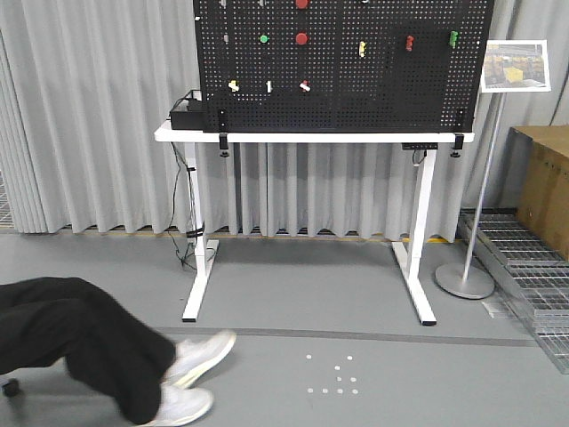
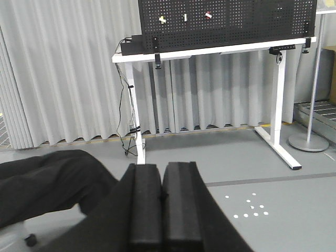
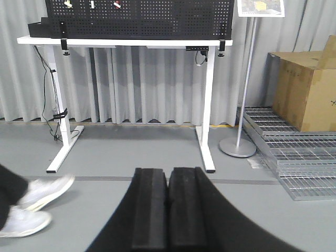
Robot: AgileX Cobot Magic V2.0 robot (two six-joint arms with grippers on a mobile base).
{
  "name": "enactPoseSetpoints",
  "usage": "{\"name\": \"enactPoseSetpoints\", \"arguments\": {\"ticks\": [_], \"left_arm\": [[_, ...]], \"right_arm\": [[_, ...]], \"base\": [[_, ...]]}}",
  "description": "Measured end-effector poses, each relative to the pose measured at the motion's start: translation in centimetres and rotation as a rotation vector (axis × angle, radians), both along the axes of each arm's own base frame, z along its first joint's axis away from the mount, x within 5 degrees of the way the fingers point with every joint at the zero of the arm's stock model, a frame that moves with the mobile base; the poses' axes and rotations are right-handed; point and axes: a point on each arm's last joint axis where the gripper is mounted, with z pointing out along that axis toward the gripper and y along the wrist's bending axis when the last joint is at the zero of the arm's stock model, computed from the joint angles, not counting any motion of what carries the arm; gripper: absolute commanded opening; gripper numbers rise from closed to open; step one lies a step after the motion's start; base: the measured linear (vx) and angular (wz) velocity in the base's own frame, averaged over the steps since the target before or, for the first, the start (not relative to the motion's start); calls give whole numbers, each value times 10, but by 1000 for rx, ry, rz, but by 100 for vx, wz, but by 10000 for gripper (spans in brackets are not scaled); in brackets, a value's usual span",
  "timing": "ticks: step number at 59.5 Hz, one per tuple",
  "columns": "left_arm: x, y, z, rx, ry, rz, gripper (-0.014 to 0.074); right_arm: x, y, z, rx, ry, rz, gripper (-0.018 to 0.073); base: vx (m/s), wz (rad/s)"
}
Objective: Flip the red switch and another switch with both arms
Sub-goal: 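Drive the base forward up to the black pegboard on the table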
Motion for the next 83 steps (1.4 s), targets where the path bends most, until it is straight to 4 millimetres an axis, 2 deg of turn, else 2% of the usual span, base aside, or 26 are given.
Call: {"name": "enactPoseSetpoints", "arguments": {"ticks": [52,83], "left_arm": [[0,0,0,0,0,0,3],[0,0,0,0,0,0,3]], "right_arm": [[0,0,0,0,0,0,-6],[0,0,0,0,0,0,-6]], "base": [[2,1],[24,-4]]}}
